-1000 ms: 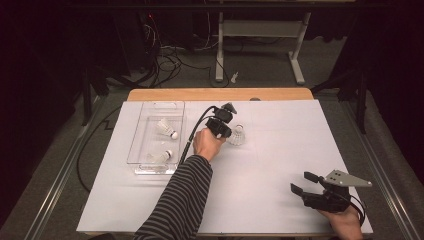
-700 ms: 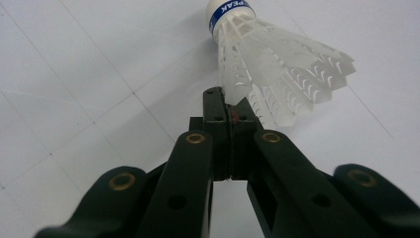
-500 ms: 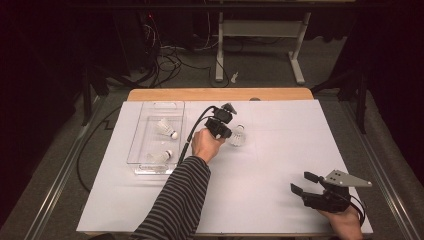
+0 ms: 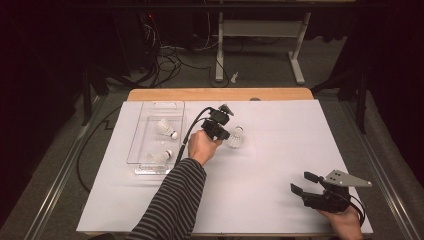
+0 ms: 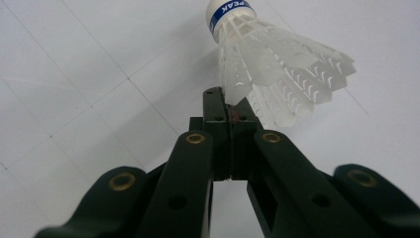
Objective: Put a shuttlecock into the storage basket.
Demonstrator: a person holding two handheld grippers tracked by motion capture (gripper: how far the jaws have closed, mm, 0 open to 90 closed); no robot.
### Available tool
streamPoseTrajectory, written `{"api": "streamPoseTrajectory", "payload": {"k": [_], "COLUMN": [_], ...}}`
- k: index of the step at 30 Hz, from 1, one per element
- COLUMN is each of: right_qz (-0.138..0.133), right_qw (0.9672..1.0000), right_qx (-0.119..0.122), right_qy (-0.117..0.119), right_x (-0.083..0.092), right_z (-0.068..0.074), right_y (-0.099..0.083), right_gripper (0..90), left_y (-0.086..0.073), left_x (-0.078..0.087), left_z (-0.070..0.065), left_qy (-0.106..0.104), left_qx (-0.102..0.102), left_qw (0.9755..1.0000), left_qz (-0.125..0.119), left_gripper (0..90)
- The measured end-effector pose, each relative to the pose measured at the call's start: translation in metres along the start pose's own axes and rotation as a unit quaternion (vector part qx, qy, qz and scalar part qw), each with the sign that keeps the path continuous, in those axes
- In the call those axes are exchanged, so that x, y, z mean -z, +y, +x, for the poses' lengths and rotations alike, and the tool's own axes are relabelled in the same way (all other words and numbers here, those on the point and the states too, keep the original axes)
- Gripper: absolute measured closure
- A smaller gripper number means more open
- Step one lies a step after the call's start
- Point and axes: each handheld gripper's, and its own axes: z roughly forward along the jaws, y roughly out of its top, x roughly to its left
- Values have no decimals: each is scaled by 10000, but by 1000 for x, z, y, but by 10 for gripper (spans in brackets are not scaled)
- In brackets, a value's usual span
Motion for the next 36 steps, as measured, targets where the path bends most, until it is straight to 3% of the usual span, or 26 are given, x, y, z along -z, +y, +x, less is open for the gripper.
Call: {"api": "streamPoseTrajectory", "payload": {"k": [36], "right_qz": [2], "right_qw": [10000], "right_qx": [-8], "right_qy": [-5], "right_x": [0], "right_z": [0], "right_y": [0], "right_gripper": [300], "left_y": [-12], "left_x": [19], "left_z": [-11], "left_qy": [-154], "left_qx": [-232], "left_qw": [9995], "left_qz": [-151], "left_gripper": [897]}}
